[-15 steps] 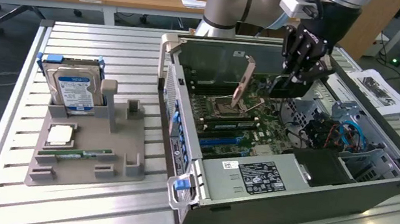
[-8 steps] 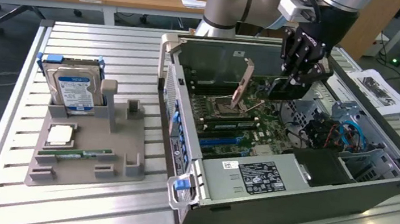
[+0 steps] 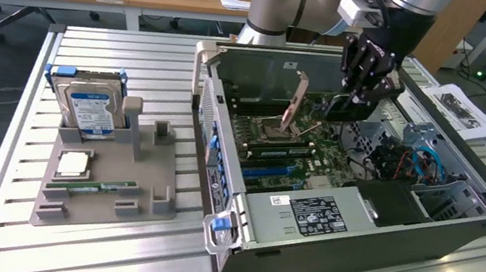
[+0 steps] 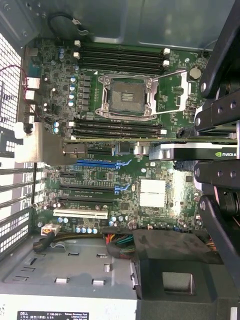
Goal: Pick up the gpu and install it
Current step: 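Insert the gpu into the slot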
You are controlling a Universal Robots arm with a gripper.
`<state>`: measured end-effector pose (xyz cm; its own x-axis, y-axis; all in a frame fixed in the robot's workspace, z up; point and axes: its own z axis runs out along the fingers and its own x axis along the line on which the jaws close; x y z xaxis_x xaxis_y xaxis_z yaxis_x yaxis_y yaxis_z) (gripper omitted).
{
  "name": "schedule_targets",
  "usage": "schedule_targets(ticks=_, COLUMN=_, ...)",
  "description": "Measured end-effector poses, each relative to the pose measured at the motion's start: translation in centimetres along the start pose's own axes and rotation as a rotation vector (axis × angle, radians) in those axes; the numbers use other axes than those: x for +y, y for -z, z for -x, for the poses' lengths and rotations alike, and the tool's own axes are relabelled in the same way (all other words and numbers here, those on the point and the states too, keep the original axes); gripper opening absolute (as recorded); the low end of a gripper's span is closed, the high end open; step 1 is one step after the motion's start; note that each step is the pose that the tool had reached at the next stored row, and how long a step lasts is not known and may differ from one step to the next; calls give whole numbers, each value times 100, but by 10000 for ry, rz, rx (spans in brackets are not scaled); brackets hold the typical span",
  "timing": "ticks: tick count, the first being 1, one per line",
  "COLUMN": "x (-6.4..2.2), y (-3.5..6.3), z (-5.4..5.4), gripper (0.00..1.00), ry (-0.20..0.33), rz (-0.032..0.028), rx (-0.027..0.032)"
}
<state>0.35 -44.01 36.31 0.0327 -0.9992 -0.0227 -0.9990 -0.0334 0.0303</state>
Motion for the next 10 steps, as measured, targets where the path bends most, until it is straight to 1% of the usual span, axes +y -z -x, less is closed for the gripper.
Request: schedule_targets(ticks=10, x=0, y=-37, z=-1, gripper=27, ry=0, rz=1, rx=3)
